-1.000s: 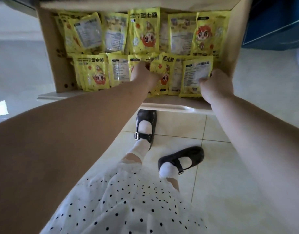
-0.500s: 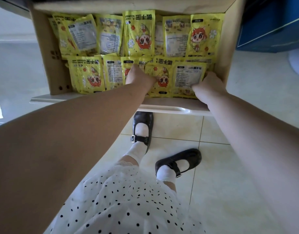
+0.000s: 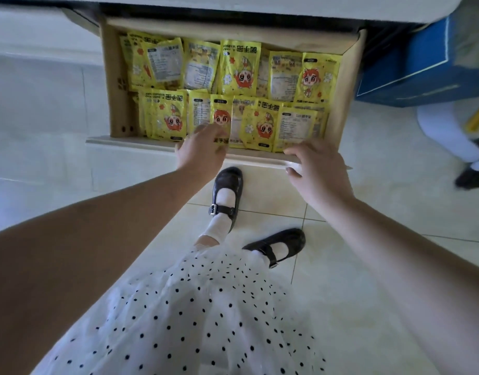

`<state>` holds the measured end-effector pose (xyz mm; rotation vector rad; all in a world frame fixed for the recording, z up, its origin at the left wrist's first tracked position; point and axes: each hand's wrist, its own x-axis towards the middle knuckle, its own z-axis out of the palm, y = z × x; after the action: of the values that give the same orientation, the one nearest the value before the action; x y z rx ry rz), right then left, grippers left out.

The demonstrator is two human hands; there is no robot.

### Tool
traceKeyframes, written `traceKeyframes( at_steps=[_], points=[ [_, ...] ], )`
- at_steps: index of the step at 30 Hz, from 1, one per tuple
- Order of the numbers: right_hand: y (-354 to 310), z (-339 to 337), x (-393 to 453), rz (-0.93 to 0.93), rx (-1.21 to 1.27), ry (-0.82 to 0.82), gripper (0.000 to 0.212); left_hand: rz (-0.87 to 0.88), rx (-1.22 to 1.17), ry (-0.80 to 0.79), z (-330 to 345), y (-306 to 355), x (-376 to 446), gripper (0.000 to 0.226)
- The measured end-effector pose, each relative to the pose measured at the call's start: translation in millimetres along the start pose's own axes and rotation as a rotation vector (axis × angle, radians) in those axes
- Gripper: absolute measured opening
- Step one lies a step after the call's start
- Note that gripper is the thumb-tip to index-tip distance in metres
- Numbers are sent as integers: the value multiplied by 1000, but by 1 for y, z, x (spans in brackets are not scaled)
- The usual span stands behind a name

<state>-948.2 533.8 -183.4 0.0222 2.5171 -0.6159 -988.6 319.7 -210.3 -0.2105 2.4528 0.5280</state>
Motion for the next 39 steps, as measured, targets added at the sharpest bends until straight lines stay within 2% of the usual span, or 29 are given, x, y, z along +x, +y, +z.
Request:
traceKeyframes(
  at_steps=[1,3,5,6,7,9,13,14,18,20,26,33,39],
  points=[
    [-2,4,-9,7,25,4,27,-26,-58,39,-1,-7,-8,32],
    [-10,12,-21,193,198,-97,22,-192,-245,126,-1,-19,-24,37],
    [-17,21,-26,514,536,-219,38,-524,-535,159,2,-28,-33,52],
    [-21,25,-25,668,744,-260,52,-682,-709,117,4,-33,-36,63],
    [-23,29,-24,781,941,-271,63,-765,-840,38,6,-36,-36,69],
    [-26,31,-18,867,1204,-248,65,-755,-1008,-123,8,-36,-34,63],
    [-34,25,-5,919,1469,-187,46,-767,-1235,-88,5,-22,-19,30],
    [-35,23,-3,928,1523,-166,44,-766,-1255,-86,3,-20,-18,30],
    [-36,18,7,922,1610,-137,44,-749,-1332,-76,-1,-21,-10,76],
    [-34,14,15,935,1641,-112,48,-730,-1355,-71,-5,-18,-2,86],
    [-30,1,47,933,1662,-42,62,-666,-1398,-109,-21,-11,26,84],
    [-29,-28,88,899,1614,-20,65,-613,-1355,-100,-51,18,59,67],
    [-36,-50,119,931,1576,-3,92,-595,-1360,-181,-82,35,83,85]
  ],
)
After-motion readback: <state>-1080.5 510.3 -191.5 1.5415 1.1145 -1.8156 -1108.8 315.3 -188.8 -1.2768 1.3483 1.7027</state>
